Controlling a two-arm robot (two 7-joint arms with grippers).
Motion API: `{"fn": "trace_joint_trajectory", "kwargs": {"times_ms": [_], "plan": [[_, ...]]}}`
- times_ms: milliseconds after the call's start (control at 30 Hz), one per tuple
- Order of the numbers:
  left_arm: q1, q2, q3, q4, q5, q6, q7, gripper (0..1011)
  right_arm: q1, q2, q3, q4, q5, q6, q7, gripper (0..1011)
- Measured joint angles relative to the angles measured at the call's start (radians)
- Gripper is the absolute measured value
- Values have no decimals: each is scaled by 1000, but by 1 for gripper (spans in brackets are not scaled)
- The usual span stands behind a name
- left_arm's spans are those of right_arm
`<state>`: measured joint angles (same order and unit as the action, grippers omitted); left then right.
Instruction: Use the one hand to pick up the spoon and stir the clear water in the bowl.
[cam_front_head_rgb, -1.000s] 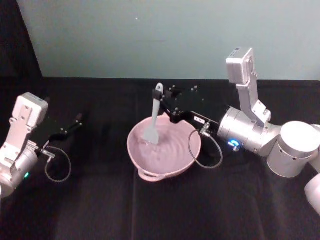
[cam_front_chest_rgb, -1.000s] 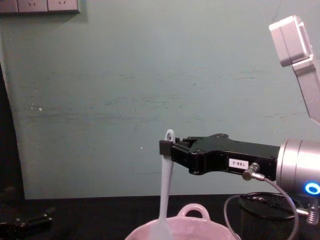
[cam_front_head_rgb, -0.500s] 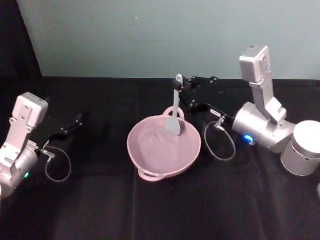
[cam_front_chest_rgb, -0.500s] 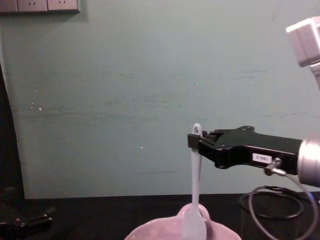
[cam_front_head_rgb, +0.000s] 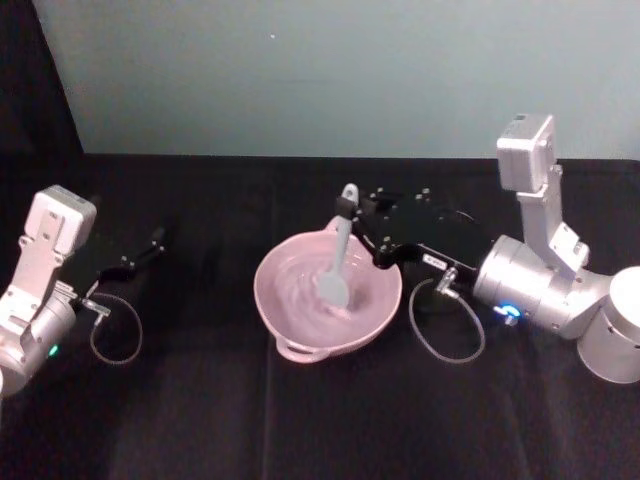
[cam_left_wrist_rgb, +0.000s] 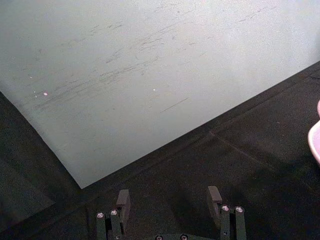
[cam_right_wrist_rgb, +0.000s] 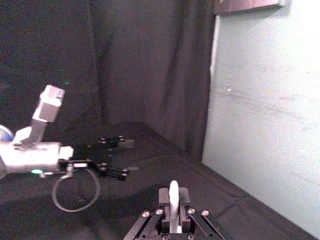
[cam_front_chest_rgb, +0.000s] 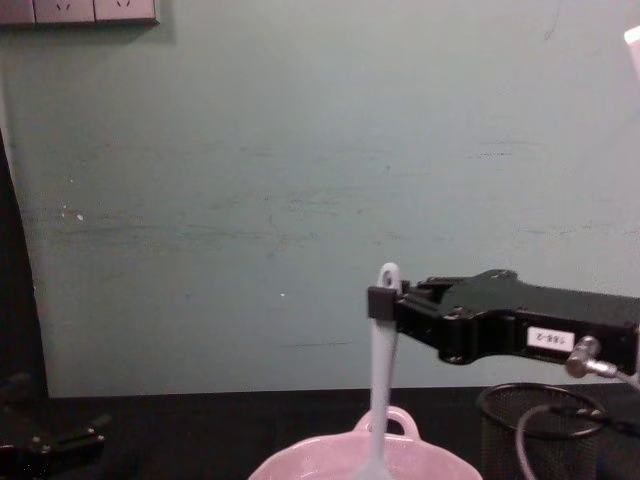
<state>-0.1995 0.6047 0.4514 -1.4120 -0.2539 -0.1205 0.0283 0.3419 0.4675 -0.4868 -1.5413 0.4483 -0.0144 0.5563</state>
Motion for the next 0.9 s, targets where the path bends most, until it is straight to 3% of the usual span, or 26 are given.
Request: {"fn": "trace_joint_trajectory", "kwargs": {"times_ms": [333, 533, 733, 900], "plan": [[0, 0, 0, 0, 0, 0, 0, 1011, 50, -71, -36, 80, -2, 5, 3, 116], [0, 0, 0, 0, 0, 0, 0, 1011, 90, -121, -33, 159, -42, -32, -44, 116], [0, 0, 0, 0, 0, 0, 0, 1011, 98, -135, -12, 186, -75, -58, -77, 116], [0, 0, 0, 0, 0, 0, 0, 1011, 91, -122, 12, 176, -92, -62, -83, 116]]}}
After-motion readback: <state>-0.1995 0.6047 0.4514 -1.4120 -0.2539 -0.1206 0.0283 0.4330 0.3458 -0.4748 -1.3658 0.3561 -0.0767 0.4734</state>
